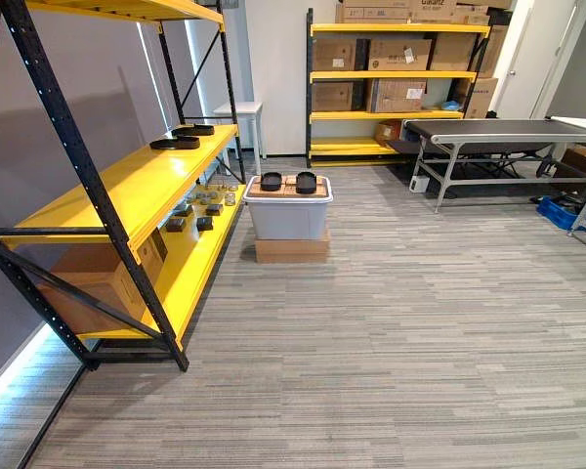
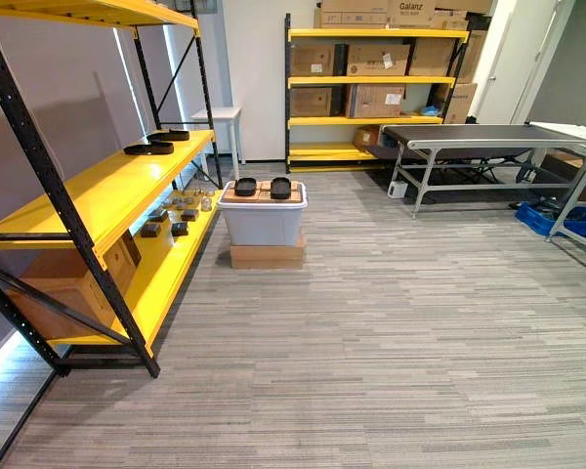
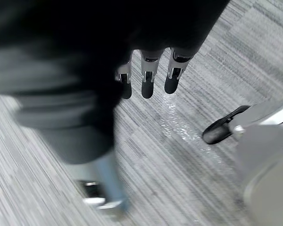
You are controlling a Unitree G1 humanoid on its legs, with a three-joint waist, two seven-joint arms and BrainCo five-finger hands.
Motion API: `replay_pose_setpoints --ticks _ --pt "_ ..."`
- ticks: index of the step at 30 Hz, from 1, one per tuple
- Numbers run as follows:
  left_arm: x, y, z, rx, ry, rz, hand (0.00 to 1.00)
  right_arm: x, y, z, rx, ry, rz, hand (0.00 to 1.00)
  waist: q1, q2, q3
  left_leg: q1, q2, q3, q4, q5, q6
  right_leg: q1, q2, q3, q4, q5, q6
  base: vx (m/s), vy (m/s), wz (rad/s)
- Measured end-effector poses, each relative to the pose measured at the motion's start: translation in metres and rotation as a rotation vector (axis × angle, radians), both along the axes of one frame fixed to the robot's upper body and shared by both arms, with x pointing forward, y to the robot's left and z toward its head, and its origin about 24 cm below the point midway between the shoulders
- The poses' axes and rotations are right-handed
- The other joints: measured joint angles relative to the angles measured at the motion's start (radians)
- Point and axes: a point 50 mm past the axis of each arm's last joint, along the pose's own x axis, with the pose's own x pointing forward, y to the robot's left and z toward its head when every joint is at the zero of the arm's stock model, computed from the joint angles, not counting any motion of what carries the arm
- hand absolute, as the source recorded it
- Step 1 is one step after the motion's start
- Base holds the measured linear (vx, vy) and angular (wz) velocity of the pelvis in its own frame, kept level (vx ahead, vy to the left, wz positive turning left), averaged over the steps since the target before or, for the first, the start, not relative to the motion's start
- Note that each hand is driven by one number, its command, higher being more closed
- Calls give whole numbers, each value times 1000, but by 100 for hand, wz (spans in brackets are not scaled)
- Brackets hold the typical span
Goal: Walk over and take plastic housings, then place them on the shelf
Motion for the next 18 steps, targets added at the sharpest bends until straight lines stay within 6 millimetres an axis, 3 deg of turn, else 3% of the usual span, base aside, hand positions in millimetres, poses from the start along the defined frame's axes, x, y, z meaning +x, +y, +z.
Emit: replay_pose_setpoints --ticks 4,8,13,18 --pt "21 28 11 75 -75 25 0 20 -26 11 -62 -54 -28 0 0 5 12 14 2 4 -16 2 -14 22 1 -19 -16 1 13 54 -21 3" --pt "20 32 12 81 -84 45 0 30 -39 18 -105 -86 -20 0 0 15 20 28 3 -2 -28 3 -17 33 2 -25 -16 -8 29 10 -15 5" --pt "1 17 4 27 -38 59 0 33 -37 18 -87 -109 -33 0 1 15 28 29 4 -2 -34 3 -17 33 3 -27 -17 -9 31 0 0 0" --pt "-16 -6 -3 -47 -4 131 0 23 -14 6 -1 -87 -93 0 1 14 29 28 4 -4 -42 6 -14 33 3 -34 -19 -9 31 -14 -7 1"
